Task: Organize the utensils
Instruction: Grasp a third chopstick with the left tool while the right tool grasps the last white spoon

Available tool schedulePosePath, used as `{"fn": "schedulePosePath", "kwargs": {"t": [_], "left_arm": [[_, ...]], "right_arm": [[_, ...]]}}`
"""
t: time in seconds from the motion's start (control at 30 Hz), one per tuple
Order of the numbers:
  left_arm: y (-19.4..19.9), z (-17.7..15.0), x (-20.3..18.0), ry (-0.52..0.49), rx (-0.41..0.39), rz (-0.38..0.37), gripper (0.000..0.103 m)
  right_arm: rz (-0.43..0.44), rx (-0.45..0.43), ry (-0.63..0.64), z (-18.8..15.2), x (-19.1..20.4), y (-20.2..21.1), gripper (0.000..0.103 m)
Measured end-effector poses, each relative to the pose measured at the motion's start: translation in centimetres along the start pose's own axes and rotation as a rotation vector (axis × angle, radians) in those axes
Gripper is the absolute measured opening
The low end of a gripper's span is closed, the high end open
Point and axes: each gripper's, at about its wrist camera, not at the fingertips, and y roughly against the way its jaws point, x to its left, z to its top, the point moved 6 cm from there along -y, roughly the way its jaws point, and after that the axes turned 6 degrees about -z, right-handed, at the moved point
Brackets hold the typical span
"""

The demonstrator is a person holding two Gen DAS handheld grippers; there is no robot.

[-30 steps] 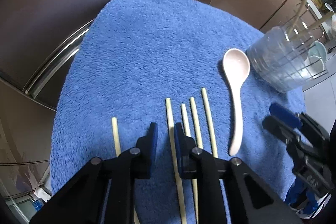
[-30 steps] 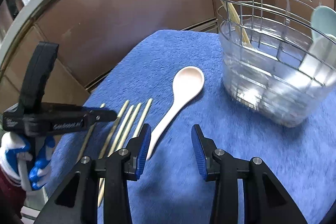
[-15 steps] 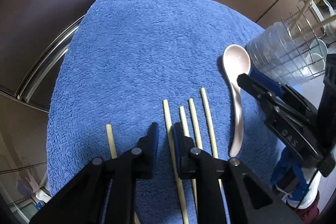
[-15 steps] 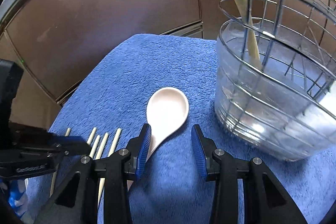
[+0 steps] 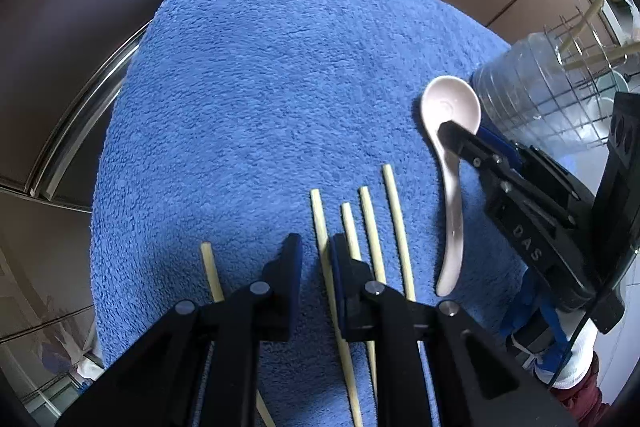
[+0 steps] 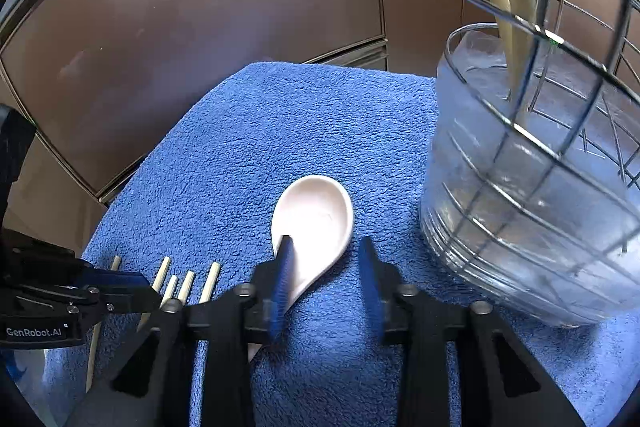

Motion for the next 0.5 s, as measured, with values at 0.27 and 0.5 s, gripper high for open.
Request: {"fn": "schedulePosePath", "kwargs": {"t": [0.27,0.5], "left_arm": [[-0.3,-0.7,-1.5,-0.024,-0.038,0.026,0.005],[1.7,-2.0,-2.1,-0.031,-0.150,-0.001,0.004]], "right_arm": [[0.047,-0.022,0.039,-1.4,0.1,2.8,0.010],[0.076,-0.047,0.069,-3.3,0.0,6.5,0.006]]}}
